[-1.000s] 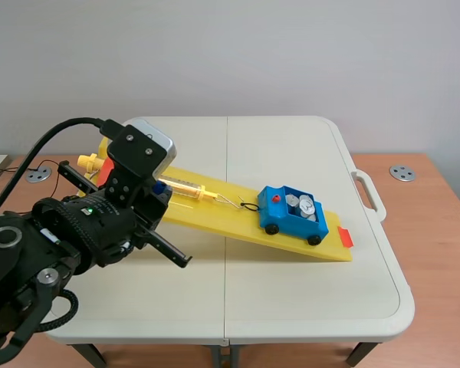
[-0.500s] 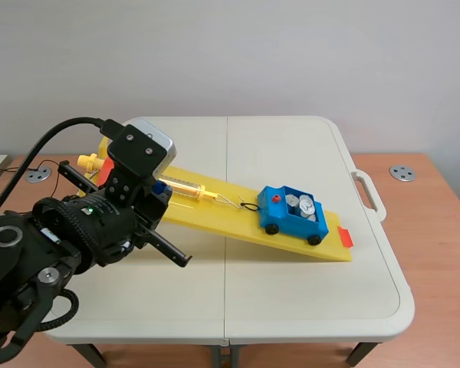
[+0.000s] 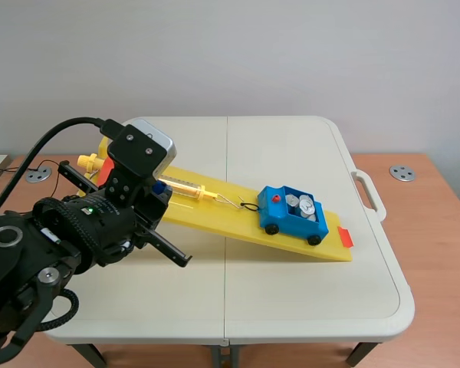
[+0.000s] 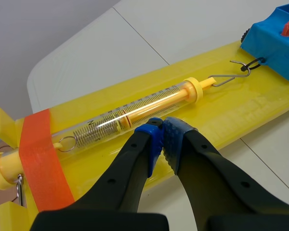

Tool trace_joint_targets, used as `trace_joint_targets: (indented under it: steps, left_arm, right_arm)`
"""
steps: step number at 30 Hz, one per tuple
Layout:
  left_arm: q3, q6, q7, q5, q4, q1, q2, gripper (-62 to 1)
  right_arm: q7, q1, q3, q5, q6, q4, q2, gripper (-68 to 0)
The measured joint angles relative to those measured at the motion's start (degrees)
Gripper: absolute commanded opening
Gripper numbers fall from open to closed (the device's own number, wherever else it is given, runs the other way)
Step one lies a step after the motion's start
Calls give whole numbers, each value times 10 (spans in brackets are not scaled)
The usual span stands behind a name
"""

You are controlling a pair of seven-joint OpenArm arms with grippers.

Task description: Place the four metal weights on the blue cart on the ramp.

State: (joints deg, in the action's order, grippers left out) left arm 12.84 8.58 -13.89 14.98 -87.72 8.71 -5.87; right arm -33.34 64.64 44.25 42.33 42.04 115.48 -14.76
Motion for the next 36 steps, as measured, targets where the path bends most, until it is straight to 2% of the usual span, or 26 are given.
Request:
trace_joint_targets:
  steps: [10, 14, 21, 27, 31, 36]
  left_arm:
    - [0, 0, 0, 0, 0, 0, 0, -578]
    - [0, 0, -18, -7, -2, 0, 0, -507]
    - [0, 0, -60, -26, -56, 16, -4, -343]
    - [0, 0, -63, -35, -129, 76, -28, -160]
    - [-4, 0, -65, -43, -178, 134, -32, -75]
    - [-18, 0, -66, -70, -241, 203, -32, 1]
  right_arm:
    - [0, -1, 0, 0, 0, 0, 0, -669]
    - [0, -24, 0, 0, 0, 0, 0, -648]
    - [0, -112, 0, 9, 0, 0, 0, -500]
    - [-2, -187, -4, 19, 0, 0, -5, -273]
    - [-2, -227, -30, 21, 0, 0, -13, -185]
    - [-2, -261, -92, 21, 0, 0, -13, -105]
